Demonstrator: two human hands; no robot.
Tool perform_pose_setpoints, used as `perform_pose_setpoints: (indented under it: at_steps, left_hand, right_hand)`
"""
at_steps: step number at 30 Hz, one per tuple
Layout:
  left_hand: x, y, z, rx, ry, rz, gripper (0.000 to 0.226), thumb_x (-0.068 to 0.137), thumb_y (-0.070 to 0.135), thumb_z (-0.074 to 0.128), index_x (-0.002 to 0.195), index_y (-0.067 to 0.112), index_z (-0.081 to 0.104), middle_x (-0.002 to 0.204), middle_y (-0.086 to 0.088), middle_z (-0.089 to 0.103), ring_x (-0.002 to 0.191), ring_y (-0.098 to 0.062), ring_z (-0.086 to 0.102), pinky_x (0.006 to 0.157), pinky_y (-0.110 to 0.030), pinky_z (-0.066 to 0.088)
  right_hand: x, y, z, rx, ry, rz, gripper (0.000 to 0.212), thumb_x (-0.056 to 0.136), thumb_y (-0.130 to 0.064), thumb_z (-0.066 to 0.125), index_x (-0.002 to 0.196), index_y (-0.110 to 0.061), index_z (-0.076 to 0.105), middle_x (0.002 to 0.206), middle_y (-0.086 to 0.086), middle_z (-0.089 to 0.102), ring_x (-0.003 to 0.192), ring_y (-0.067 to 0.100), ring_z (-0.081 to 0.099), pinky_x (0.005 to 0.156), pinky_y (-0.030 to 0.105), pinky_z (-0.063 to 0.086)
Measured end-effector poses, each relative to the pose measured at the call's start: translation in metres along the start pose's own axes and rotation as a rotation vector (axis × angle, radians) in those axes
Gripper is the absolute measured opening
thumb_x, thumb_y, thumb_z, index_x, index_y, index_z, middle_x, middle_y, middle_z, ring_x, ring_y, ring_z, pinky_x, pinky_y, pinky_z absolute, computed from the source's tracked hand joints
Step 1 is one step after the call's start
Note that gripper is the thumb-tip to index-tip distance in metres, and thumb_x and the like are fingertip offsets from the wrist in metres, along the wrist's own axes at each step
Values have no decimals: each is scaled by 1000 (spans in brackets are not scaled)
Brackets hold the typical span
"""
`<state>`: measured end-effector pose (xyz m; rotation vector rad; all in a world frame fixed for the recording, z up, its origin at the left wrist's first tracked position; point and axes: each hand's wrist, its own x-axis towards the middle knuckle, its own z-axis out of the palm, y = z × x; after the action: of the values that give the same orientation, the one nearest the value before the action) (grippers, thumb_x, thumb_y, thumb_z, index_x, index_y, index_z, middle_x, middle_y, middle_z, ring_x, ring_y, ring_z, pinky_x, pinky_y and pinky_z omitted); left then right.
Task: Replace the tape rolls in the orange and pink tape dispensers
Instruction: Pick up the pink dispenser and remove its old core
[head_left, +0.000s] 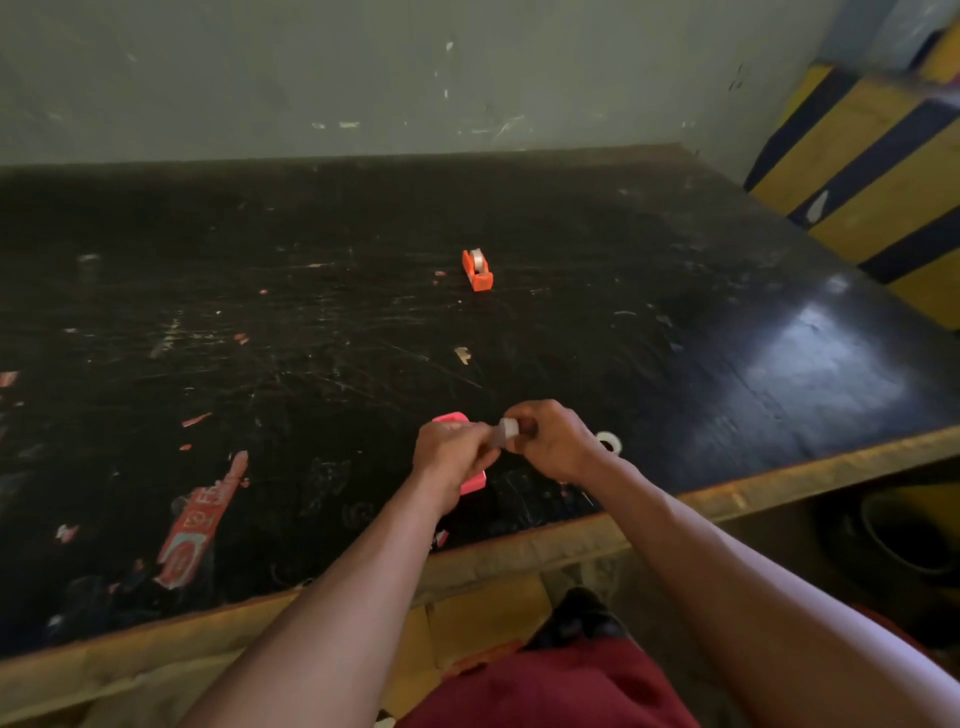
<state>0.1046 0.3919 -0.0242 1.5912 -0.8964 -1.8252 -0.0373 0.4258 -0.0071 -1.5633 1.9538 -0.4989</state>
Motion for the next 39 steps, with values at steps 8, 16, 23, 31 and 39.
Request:
perform_pose_setpoints:
  at_steps: [8, 16, 23, 31, 39]
  left_hand:
    - [12, -9, -1, -55, 60, -83, 12, 92, 7, 69, 103, 10, 70, 102, -14, 75, 92, -21, 75, 71, -28, 61]
    - [21, -8, 2, -262, 33, 30, 19, 89, -1, 71, 104, 11, 74, 103, -12, 76, 97, -20, 75, 79, -27, 61]
    - [26, -9, 9, -272, 36, 5, 16, 91, -2, 68, 98, 12, 73, 104, -13, 76, 96, -20, 75, 77, -27, 61]
    - [24, -16, 25, -218, -5, 40, 20, 92, 1, 69, 110, 9, 73, 104, -12, 78, 98, -22, 77, 80, -29, 62]
    - [36, -12, 55, -99, 39, 39, 16, 91, 5, 72, 105, 12, 75, 95, -7, 79, 87, -19, 76, 79, -29, 62]
  right_hand:
    - [-6, 24, 10, -228, 14, 126, 37, 87, -22, 66, 124, -22, 62, 121, 9, 63, 107, 27, 64, 88, 37, 53]
    - [-1, 31, 36, -408, -88, 44, 52, 91, -21, 66, 140, -18, 50, 136, 9, 54, 124, 31, 54, 101, 38, 45]
    - [5, 35, 30, -351, -123, 70, 56, 89, -24, 69, 141, -22, 49, 137, 7, 54, 126, 27, 52, 102, 38, 45]
    - [-7, 48, 13, -294, 107, 19, 38, 94, -24, 60, 129, -10, 57, 121, 12, 54, 108, 30, 59, 90, 39, 51]
    - [2, 85, -30, -416, -50, 232, 46, 95, -31, 56, 138, -20, 46, 137, 15, 39, 124, 36, 43, 100, 50, 46]
